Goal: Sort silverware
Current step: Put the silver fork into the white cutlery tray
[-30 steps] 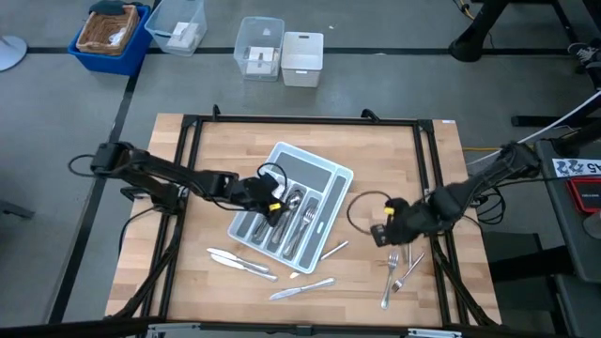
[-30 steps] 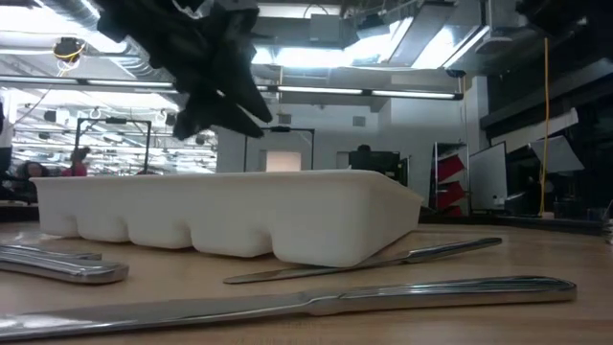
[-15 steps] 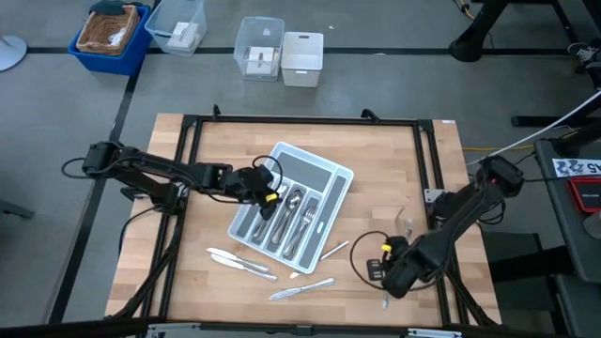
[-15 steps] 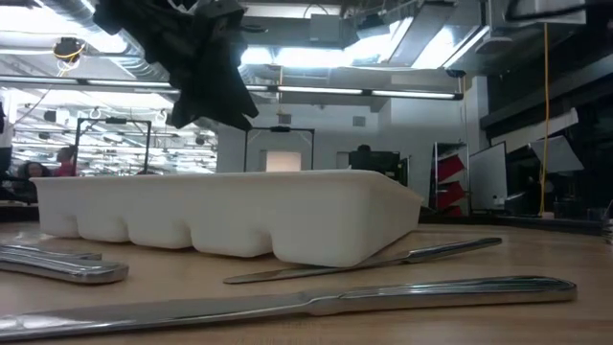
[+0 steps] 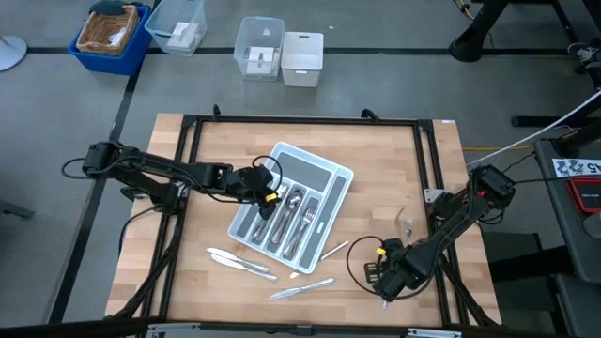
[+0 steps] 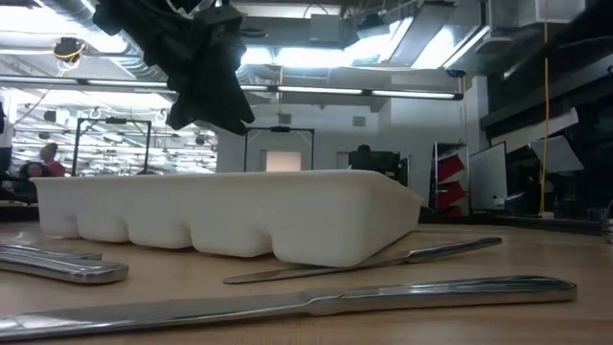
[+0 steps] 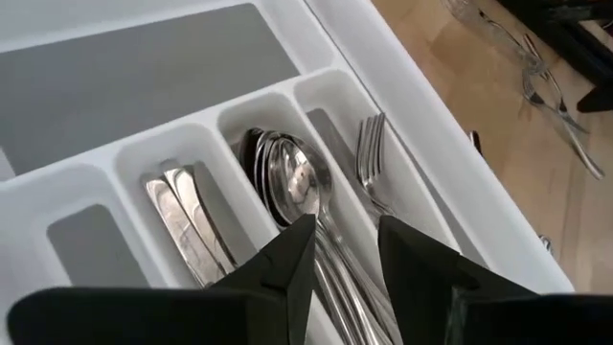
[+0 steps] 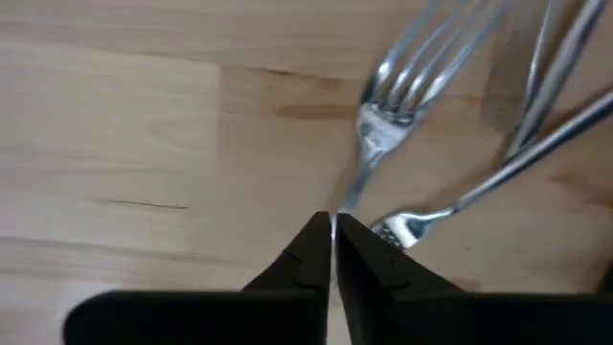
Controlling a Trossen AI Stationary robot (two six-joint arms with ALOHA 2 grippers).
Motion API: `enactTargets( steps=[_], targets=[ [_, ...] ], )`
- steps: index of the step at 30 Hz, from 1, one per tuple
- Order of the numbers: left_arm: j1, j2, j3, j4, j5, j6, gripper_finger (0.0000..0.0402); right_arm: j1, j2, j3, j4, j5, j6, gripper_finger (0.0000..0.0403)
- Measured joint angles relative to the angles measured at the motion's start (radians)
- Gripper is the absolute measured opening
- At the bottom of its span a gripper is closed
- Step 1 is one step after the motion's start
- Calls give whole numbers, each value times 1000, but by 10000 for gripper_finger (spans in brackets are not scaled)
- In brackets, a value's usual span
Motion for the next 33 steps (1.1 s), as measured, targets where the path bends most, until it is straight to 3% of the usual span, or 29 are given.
enactTargets(
  steps=[6,12,33],
  targets=[
    [0,0,0,0,0,0,107,0,0,0,-45,-50,30,86],
    [0,0,1,-12,0,-1,107,0,0,0,-44,14,35,135],
    [-1,-1,1,-20,-1,-1,107,0,-2,-170,158,-3,46,121]
  ],
)
